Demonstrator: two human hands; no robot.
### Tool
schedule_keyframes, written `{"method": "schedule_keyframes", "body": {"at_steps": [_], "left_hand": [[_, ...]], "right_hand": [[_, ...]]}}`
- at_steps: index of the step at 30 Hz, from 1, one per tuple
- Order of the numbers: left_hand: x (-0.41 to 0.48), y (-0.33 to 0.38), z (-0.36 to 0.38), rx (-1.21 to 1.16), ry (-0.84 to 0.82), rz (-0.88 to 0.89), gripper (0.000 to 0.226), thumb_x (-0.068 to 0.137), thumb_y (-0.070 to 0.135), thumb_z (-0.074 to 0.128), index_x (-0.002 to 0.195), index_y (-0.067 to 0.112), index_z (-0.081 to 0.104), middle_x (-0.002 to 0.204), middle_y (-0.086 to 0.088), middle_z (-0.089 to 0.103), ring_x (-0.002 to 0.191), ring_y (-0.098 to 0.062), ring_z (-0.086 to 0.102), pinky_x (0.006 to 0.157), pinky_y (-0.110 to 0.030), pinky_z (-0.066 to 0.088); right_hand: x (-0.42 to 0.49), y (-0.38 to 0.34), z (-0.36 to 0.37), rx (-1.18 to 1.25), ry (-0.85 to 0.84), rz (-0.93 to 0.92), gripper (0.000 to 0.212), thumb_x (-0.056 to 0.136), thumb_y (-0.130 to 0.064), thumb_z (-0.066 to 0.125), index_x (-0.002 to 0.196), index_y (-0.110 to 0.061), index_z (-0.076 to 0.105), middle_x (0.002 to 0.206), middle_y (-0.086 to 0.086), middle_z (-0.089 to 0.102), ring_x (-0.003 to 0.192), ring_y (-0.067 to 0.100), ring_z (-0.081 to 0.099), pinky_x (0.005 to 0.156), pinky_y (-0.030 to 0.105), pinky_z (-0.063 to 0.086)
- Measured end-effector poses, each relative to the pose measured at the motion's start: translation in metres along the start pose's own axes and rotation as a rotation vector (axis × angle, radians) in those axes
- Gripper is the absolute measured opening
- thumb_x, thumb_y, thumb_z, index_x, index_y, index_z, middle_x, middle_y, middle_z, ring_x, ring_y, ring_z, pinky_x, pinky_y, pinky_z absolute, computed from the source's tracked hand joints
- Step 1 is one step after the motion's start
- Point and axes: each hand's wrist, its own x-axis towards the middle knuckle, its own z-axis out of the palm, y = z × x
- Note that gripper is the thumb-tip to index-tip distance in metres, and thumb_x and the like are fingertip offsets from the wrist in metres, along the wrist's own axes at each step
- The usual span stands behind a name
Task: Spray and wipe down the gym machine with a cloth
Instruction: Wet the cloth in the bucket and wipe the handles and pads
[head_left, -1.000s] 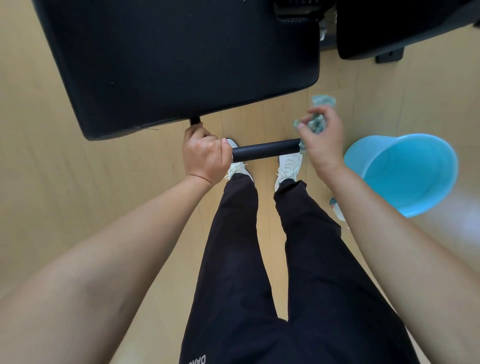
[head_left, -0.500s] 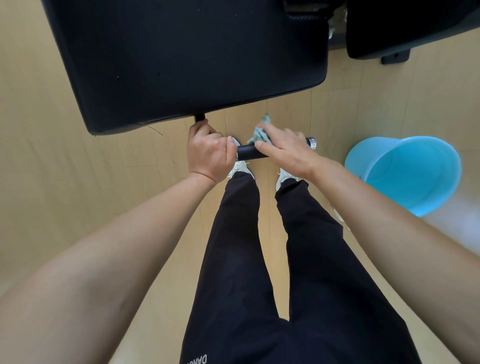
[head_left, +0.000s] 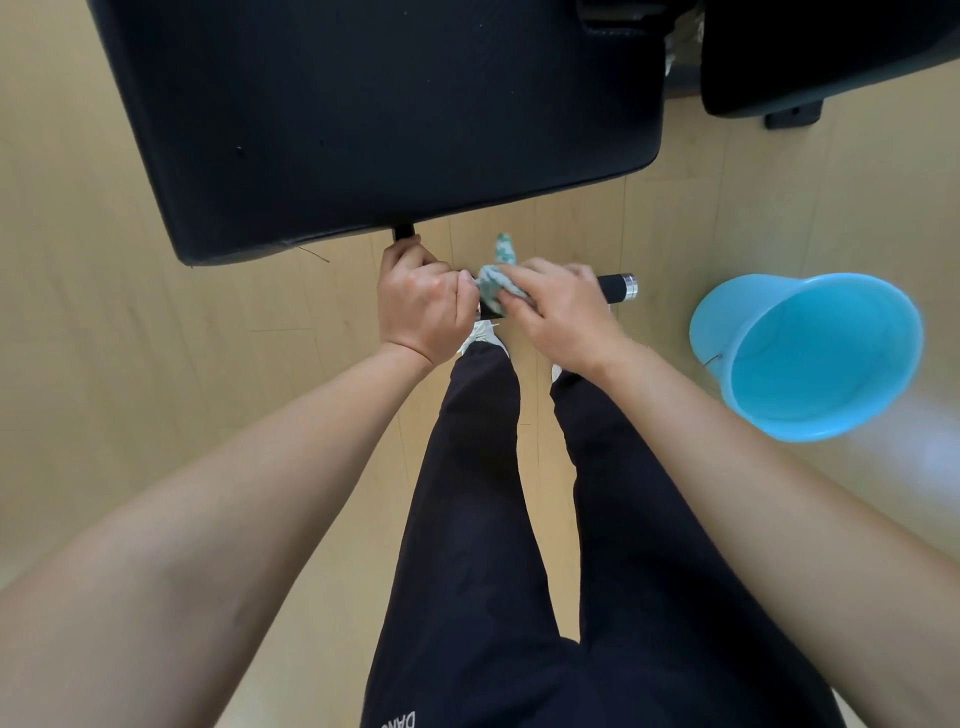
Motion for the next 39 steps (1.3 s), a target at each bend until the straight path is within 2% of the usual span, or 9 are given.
{"method": "schedule_keyframes", "body": {"at_steps": [5,9,14,22,27,30,33,36,39], "left_hand": [[-0.001,0.003,-0.003,0.022,-0.001,-0.023,0.044,0.092,0.015,0.048,0.052,0.010,0.065,0.049,-0.001,0.058,0.063,-0.025,0.054,0.097,-0.040,0.044],[0.000,0.004,-0.001,0.045,-0.013,-0.037,0.045,0.092,0.016,0.048,0.051,0.010,0.064,0.048,0.000,0.057,0.064,-0.025,0.055,0.098,-0.039,0.040],[0.001,0.004,-0.006,0.059,-0.083,-0.036,0.047,0.095,0.017,0.044,0.054,0.009,0.066,0.052,-0.001,0.062,0.066,-0.026,0.056,0.098,-0.041,0.040],[0.004,0.008,-0.016,0.074,-0.210,-0.069,0.043,0.095,0.015,0.052,0.056,0.008,0.068,0.053,-0.002,0.062,0.068,-0.026,0.055,0.100,-0.039,0.038],[0.014,0.014,-0.030,0.159,-0.480,-0.051,0.054,0.101,0.026,0.029,0.071,0.011,0.072,0.077,-0.006,0.073,0.085,-0.032,0.058,0.100,-0.042,0.038],[0.018,0.025,-0.052,0.074,-0.722,-0.189,0.063,0.105,0.035,0.013,0.106,0.016,0.073,0.114,-0.005,0.070,0.118,-0.028,0.053,0.111,-0.040,0.028],[0.017,0.045,-0.076,-0.017,-0.806,-0.366,0.042,0.107,0.035,0.036,0.131,0.019,0.066,0.133,-0.004,0.063,0.137,-0.026,0.042,0.112,-0.042,0.030],[0.019,0.068,-0.097,-0.290,-0.743,-0.534,0.029,0.102,0.030,0.051,0.120,0.026,0.073,0.124,0.001,0.067,0.128,-0.026,0.047,0.109,-0.035,0.031],[0.028,0.095,-0.120,-0.530,-0.687,-0.603,0.024,0.101,0.027,0.056,0.116,0.025,0.075,0.122,0.005,0.067,0.124,-0.019,0.046,0.110,-0.034,0.034]], "right_hand": [[-0.013,0.050,-0.025,-0.129,0.026,0.218,0.032,0.107,-0.038,0.039,0.111,-0.021,0.065,0.100,-0.001,0.062,0.101,0.026,0.058,0.103,0.045,0.029],[-0.007,0.021,-0.006,-0.105,0.029,0.132,0.041,0.100,-0.040,0.042,0.129,-0.024,0.066,0.116,0.003,0.065,0.111,0.029,0.057,0.100,0.042,0.027],[-0.008,-0.009,0.010,-0.065,0.014,-0.032,0.040,0.100,-0.039,0.047,0.133,-0.023,0.064,0.122,0.000,0.066,0.113,0.026,0.059,0.104,0.046,0.030],[-0.023,0.066,-0.043,-0.261,-0.060,0.305,0.038,0.108,-0.042,0.035,0.134,-0.026,0.058,0.131,0.001,0.062,0.121,0.029,0.049,0.102,0.047,0.030],[-0.015,0.009,-0.016,-0.212,-0.054,0.128,0.035,0.105,-0.031,0.047,0.138,-0.027,0.057,0.136,-0.001,0.059,0.127,0.028,0.049,0.104,0.042,0.025],[-0.019,-0.030,-0.011,-0.140,-0.100,-0.004,0.039,0.104,-0.026,0.051,0.143,-0.029,0.054,0.142,-0.002,0.057,0.130,0.026,0.048,0.106,0.043,0.027],[-0.029,-0.032,-0.033,-0.195,-0.157,-0.035,0.040,0.102,-0.026,0.054,0.142,-0.033,0.056,0.141,-0.007,0.058,0.129,0.024,0.049,0.104,0.042,0.030],[-0.038,-0.017,-0.069,-0.280,-0.251,0.096,0.032,0.098,-0.024,0.057,0.128,-0.032,0.067,0.124,-0.003,0.067,0.117,0.026,0.058,0.096,0.040,0.039],[-0.042,-0.011,-0.107,-0.084,-0.233,0.263,0.027,0.094,-0.022,0.063,0.119,-0.025,0.072,0.118,0.002,0.071,0.112,0.026,0.064,0.091,0.038,0.051]]}}
